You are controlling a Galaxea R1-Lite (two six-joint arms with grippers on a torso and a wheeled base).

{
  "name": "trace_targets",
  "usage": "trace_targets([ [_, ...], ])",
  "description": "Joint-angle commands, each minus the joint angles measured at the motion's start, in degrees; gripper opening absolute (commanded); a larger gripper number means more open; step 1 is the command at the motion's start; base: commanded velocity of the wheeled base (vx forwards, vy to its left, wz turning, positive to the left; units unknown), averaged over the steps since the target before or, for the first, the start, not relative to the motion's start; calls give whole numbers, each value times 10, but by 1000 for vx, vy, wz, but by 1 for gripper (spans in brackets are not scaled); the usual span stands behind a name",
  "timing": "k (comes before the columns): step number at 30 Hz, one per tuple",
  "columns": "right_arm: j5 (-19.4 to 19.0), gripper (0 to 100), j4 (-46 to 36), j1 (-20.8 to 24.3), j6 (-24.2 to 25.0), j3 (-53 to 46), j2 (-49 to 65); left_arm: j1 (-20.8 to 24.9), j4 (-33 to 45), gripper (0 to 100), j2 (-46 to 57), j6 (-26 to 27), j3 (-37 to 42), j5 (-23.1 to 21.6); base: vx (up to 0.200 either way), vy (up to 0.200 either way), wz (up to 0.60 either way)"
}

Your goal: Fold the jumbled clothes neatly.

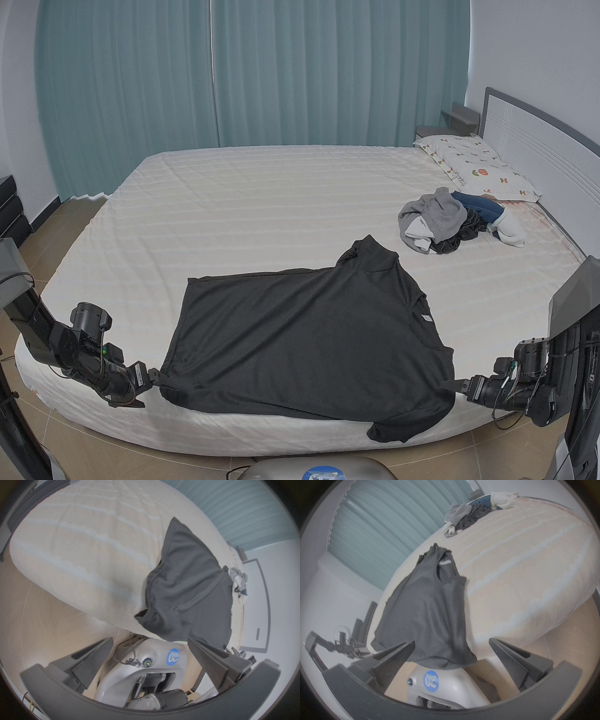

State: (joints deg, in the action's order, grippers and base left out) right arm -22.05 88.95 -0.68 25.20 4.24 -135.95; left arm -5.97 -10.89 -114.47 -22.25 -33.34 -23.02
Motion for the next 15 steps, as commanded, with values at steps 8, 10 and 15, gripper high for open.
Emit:
trace_targets([
  [8, -19, 100, 4, -31, 111, 63, 36, 80, -109, 100, 0, -240, -38, -10, 0, 0, 0],
  [10, -20, 100, 4, -30, 118, 70, 30, 104, -135, 100, -6, -298, -48, -5, 0, 0, 0],
  [15, -22, 100, 4, -31, 161, 91, 16, 149, -185, 100, -42, -332, -51, 66, 0, 0, 0],
])
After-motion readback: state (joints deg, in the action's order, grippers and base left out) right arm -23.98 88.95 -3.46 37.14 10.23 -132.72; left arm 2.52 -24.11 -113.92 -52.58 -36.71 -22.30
